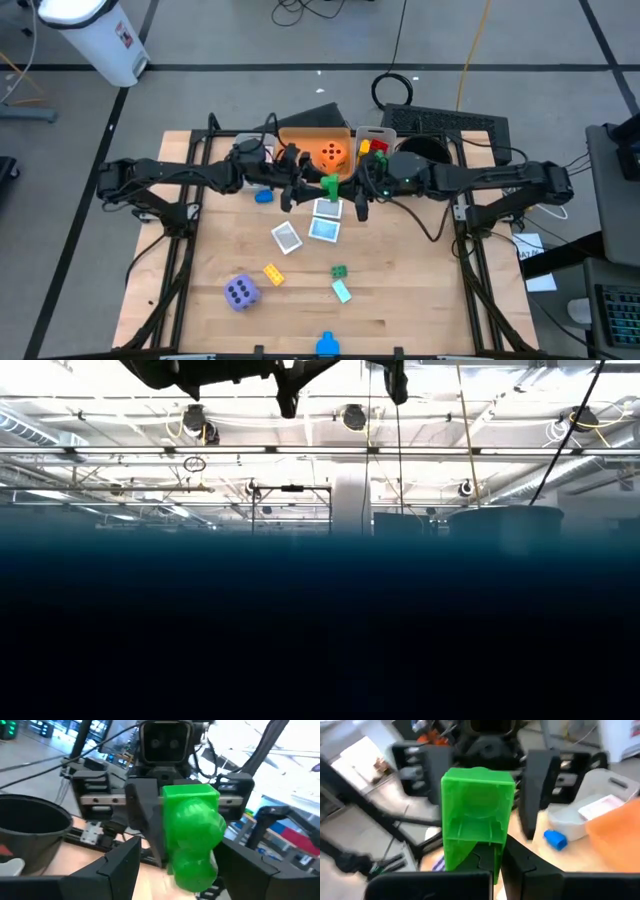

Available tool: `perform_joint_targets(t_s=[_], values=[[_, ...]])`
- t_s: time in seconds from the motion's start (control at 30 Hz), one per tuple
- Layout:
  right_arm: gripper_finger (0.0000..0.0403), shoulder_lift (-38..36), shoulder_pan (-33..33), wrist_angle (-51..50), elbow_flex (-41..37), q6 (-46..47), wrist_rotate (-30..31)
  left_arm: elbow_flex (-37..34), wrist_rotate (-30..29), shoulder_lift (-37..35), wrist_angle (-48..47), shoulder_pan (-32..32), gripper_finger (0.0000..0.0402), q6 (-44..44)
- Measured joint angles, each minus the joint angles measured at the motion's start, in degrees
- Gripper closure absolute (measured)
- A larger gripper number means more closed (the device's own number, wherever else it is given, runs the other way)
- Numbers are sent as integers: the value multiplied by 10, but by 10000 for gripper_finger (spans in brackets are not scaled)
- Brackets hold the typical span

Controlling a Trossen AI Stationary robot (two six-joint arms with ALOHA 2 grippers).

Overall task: Pick & Place Toys
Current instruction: Put the green game piece into the right gray bin

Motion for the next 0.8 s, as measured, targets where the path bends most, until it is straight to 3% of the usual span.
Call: perform_joint_targets(t_s=[0.43, 0.8], values=[[402, 2, -15, 1, 1, -8, 2, 1, 6, 2, 4, -2, 155, -10], [402, 2, -16, -4, 0, -5, 1, 1, -9, 1, 3, 2, 254, -6]])
